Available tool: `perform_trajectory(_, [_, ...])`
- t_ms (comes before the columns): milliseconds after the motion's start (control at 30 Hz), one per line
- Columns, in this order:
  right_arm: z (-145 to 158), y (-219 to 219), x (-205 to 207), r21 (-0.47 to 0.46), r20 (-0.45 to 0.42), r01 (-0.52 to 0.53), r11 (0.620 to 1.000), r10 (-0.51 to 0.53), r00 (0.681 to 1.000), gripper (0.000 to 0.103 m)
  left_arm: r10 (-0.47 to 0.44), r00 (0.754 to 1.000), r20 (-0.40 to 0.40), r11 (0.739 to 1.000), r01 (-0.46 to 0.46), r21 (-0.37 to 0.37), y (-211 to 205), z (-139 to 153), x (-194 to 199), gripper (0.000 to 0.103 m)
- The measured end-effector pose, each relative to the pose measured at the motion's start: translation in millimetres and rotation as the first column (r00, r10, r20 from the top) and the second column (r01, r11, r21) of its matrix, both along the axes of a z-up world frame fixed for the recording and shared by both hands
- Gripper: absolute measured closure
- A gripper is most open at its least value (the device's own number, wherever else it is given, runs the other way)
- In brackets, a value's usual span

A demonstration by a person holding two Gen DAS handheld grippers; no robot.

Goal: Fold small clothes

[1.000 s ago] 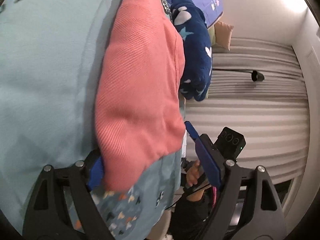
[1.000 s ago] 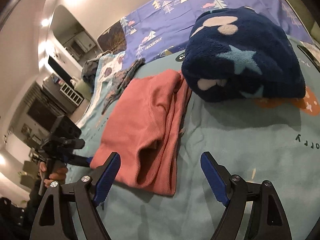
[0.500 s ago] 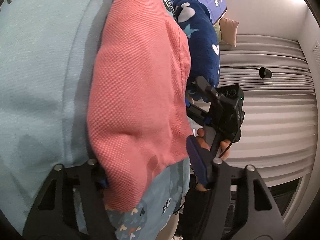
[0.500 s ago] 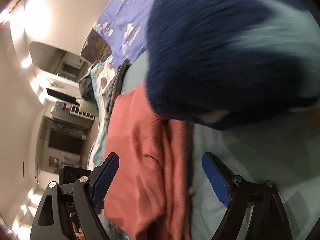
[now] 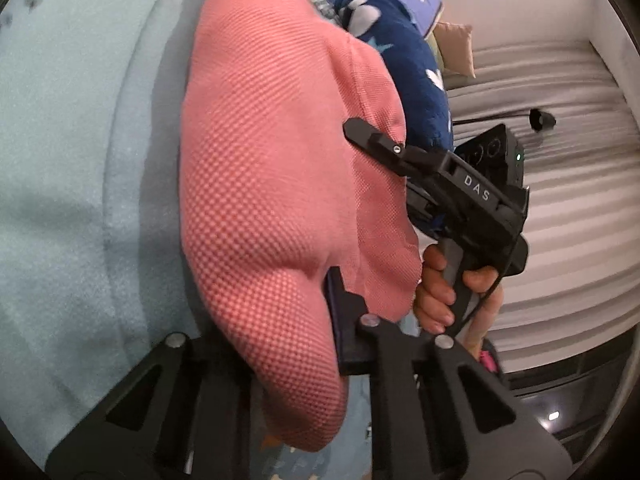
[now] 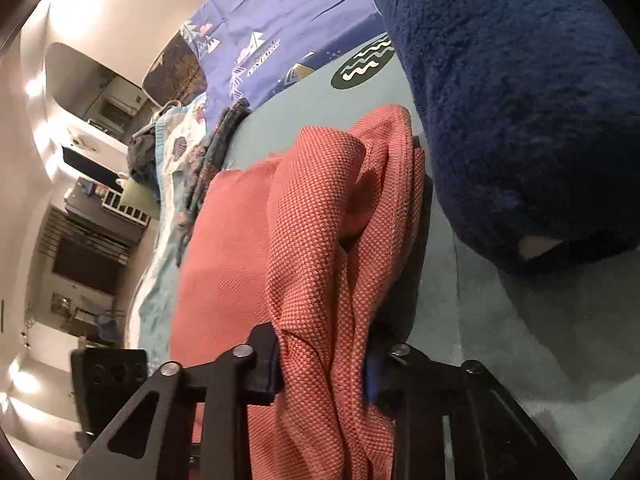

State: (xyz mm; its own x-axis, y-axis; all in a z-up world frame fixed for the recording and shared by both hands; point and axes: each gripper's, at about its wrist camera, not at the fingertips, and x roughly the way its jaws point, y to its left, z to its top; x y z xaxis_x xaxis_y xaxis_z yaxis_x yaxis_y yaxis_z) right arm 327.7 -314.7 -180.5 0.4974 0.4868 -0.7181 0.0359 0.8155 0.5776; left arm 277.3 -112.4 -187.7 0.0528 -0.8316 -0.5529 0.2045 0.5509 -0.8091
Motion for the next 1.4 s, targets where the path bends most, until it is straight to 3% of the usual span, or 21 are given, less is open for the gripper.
perform_trajectory(133, [11.6,15.9,-0.2,-0.112,0.066,-0.021,0.993,0.028,0.997,0.079,-0.023,0.987,0.162,0.994,0.005,0.109,-9.2,24.1,-12.9,0.088])
perform_trajectory(400, [47.8,55.8,-13.2,-0.307,0.18,-0.016,0.951,0.075,0.981,0.08,-0.015,0.988,0.151,1.0,0.015,0.001,-1.7,36.6,-16.1,0.088])
perform_trajectory(667, [77.8,62.4,-27.8,-0.357,0.237,-0.008,0.934,0.099,0.966,0.08,-0.015,0.978,0.206,1.0,0.019,-0.017,-1.1,60.2,-21.9,0.088])
perform_trajectory(1400, [154.6,53.8,-36.6,-0.382,0.348,0.05,0.923,0.093,0.933,0.08,-0.045,0.942,0.334,0.998,0.055,-0.023,-10.4,121.7,-7.9,0.088])
